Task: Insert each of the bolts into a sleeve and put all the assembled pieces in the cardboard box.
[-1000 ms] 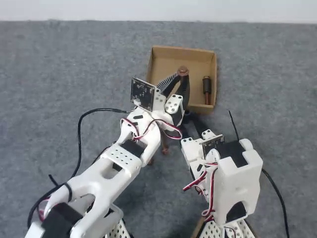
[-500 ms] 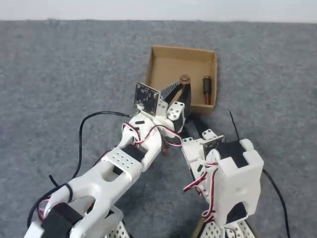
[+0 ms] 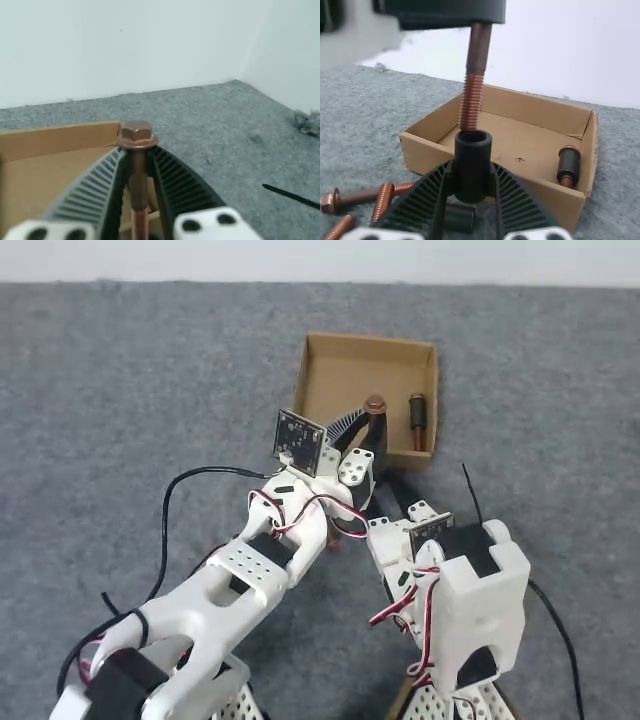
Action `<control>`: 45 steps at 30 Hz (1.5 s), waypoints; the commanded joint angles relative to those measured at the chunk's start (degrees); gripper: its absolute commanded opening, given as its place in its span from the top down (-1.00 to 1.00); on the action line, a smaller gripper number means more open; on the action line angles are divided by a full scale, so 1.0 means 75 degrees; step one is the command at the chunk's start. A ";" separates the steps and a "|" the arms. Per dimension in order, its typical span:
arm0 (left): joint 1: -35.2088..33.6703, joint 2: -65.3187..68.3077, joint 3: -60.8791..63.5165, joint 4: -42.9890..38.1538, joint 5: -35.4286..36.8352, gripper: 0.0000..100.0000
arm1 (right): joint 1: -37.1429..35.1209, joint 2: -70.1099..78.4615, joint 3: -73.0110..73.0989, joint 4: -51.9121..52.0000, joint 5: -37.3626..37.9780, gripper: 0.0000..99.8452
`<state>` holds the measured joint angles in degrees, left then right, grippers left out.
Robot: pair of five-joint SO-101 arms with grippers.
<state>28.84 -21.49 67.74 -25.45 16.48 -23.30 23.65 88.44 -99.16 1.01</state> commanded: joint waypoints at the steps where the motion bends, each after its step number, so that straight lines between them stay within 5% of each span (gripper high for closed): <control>1: 0.0047 -0.0059 -0.0100 -0.0316 -0.0070 0.98 | 0.0064 -0.0123 0.0035 -0.0229 -0.0023 0.99; 45: 0.0258 -0.0141 -0.0240 0.1032 0.0293 0.98 | 0.0275 -0.0779 0.0469 -0.0182 -0.0445 0.99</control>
<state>30.68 -21.58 67.65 -17.63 18.24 -22.68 21.36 90.37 -99.16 -2.07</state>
